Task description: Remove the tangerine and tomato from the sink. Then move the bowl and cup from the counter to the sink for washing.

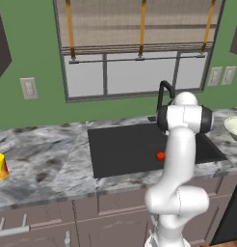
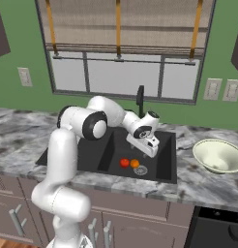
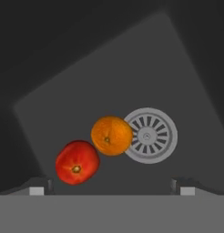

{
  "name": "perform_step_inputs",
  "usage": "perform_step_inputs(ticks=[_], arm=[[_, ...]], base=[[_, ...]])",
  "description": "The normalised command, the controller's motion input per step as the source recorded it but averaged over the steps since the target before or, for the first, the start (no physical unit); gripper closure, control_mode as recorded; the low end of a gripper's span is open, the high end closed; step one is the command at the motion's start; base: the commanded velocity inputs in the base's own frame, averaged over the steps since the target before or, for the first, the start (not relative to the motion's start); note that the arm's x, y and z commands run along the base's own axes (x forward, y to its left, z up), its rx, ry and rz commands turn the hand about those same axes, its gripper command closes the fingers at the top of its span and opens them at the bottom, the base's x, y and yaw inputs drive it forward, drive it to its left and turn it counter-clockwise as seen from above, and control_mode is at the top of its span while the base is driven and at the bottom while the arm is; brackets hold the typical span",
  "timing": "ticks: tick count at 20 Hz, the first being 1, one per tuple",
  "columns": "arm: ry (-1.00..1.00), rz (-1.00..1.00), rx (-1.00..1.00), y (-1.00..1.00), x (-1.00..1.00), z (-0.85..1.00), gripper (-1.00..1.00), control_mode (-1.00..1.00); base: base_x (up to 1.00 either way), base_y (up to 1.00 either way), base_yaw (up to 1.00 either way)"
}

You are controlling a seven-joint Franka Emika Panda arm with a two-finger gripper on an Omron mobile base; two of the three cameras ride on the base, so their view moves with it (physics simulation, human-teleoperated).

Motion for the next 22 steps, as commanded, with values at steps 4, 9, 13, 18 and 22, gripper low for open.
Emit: perform_step_inputs(ticks=[4,9,13,18,22], arm=[[-0.01,0.0,0.0,-0.03,0.24,-0.22,-1.0,-1.0],[-0.01,0.0,0.0,-0.03,0.19,-0.22,-1.0,-1.0],[0.0,0.0,0.0,-0.04,0.1,-0.19,-1.0,-1.0],[0.0,0.0,0.0,-0.03,0.0,-0.16,-1.0,-1.0],[0.0,0.0,0.0,0.0,0.0,-0.14,-1.0,-1.0]], base=[[0.0,0.0,0.0],[0.0,0.0,0.0],[0.0,0.0,0.0],[0.0,0.0,0.0],[0.0,0.0,0.0]])
